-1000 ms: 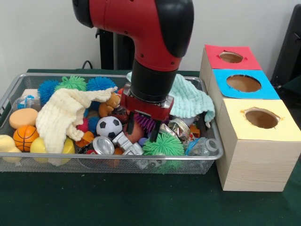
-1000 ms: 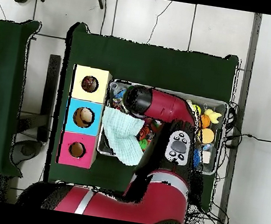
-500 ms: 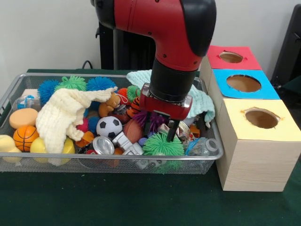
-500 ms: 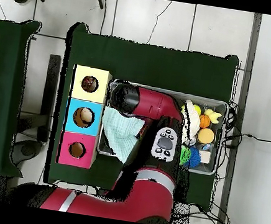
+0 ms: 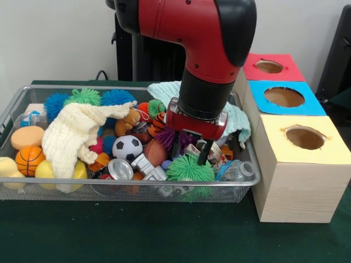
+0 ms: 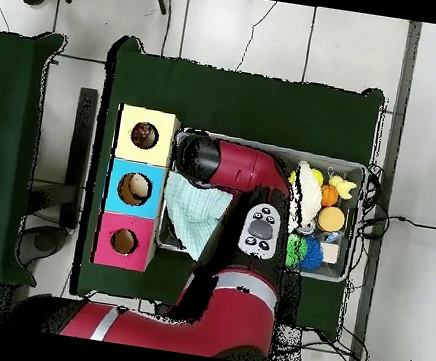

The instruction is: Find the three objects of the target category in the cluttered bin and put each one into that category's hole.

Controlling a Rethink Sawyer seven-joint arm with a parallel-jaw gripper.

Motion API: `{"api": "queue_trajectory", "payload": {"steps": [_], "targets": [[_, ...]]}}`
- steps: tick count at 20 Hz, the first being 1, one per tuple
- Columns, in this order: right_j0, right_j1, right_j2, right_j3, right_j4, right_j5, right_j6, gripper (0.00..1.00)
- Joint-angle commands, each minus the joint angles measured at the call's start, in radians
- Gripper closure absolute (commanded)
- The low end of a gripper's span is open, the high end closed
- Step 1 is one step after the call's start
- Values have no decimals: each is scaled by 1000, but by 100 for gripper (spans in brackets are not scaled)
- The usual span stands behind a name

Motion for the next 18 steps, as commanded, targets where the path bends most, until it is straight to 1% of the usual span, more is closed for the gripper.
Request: {"api": "queue_trajectory", "payload": {"steps": [1,3,5,10,18], "targets": [[-32,51,117,60,-7,-73,79,0],[-40,49,131,66,-22,-71,44,0],[-27,42,125,94,-34,-113,63,0],[31,30,85,122,-34,-131,121,0],[44,13,94,170,-21,-127,113,0]]}}
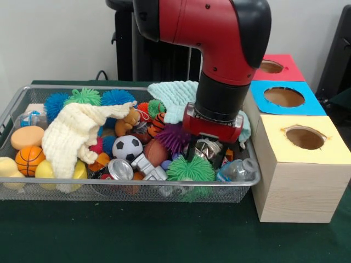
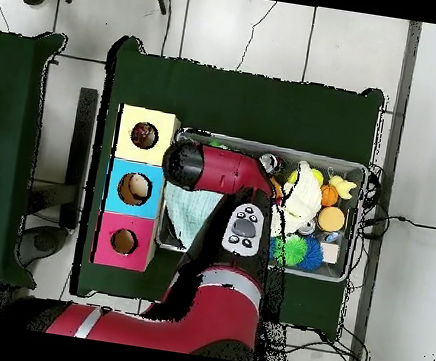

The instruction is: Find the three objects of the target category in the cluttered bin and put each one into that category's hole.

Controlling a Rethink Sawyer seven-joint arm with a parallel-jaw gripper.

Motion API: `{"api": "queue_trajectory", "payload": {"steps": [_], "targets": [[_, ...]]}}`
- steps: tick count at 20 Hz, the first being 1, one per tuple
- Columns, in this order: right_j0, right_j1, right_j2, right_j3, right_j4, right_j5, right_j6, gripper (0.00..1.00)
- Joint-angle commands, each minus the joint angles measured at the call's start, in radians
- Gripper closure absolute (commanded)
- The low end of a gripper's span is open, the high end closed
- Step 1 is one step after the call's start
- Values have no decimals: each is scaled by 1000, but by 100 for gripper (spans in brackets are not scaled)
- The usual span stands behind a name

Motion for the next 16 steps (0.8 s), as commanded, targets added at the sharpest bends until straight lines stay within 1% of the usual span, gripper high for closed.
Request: {"api": "queue_trajectory", "payload": {"steps": [1,4,5,9,12,16], "targets": [[12,5,79,136,-19,-35,117,0],[27,5,65,130,-19,-23,119,0],[23,8,68,121,-21,-14,107,0],[-4,-7,96,129,-27,23,52,0],[-12,-28,102,145,-31,39,34,0],[-35,-37,124,162,-33,50,6,0]]}}
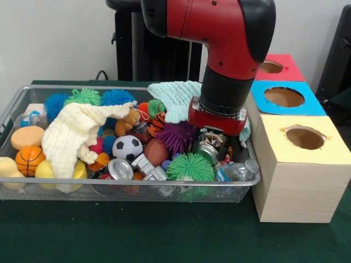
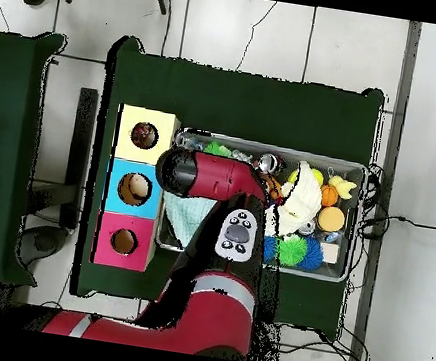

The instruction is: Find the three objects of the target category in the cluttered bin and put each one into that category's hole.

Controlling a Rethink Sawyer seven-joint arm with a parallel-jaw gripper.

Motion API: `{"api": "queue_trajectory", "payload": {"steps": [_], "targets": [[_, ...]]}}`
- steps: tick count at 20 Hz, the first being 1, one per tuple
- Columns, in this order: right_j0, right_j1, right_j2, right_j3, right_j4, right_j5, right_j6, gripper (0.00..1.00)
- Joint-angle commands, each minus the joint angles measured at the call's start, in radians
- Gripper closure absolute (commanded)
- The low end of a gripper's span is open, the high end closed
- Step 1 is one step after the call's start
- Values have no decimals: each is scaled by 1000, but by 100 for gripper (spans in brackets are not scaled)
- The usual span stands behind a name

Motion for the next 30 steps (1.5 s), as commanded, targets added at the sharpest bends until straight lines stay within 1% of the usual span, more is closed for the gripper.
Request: {"api": "queue_trajectory", "payload": {"steps": [1,5,8,12,15,21,23,26,27,30], "targets": [[-48,-18,124,118,-33,58,2,0],[-52,-54,113,163,-48,57,-1,0],[-48,-29,113,149,-54,40,7,0],[-11,17,100,117,-42,13,61,0],[1,20,96,119,-35,3,80,0],[-43,-39,116,181,-43,14,33,0],[-49,-41,102,168,-59,33,12,0],[-80,-58,119,169,-66,53,-29,0],[-91,-64,124,170,-68,60,-43,100],[-114,-82,141,180,-68,80,-57,100]]}}
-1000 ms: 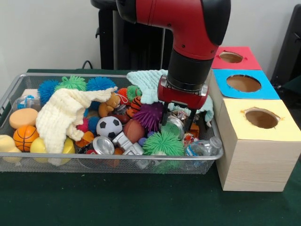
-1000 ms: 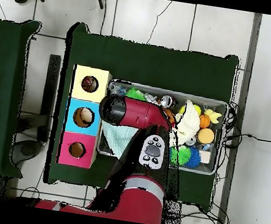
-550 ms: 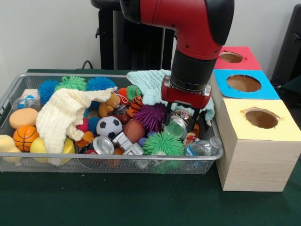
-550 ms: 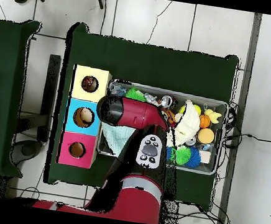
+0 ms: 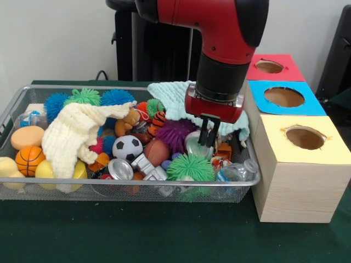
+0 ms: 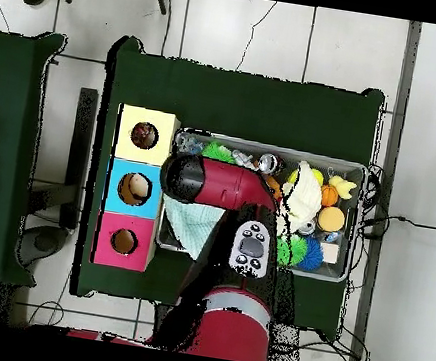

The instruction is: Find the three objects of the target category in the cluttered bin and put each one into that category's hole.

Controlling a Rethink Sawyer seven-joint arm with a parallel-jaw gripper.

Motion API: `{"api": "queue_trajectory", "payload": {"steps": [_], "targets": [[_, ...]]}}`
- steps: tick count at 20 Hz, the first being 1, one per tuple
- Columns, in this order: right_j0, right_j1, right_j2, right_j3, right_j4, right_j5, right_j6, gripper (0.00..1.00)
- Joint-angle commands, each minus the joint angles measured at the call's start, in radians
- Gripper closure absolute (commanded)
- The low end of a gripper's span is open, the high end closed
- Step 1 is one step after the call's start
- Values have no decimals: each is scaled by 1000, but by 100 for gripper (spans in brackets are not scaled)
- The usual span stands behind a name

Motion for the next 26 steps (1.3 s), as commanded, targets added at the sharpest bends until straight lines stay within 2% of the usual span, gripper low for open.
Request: {"api": "queue_trajectory", "payload": {"steps": [1,13,17,26], "targets": [[-72,-14,105,110,-68,82,-57,100],[-130,-68,144,134,-92,123,-71,100],[-123,-33,147,110,-103,98,-47,100],[-36,42,118,32,-79,71,72,100]]}}
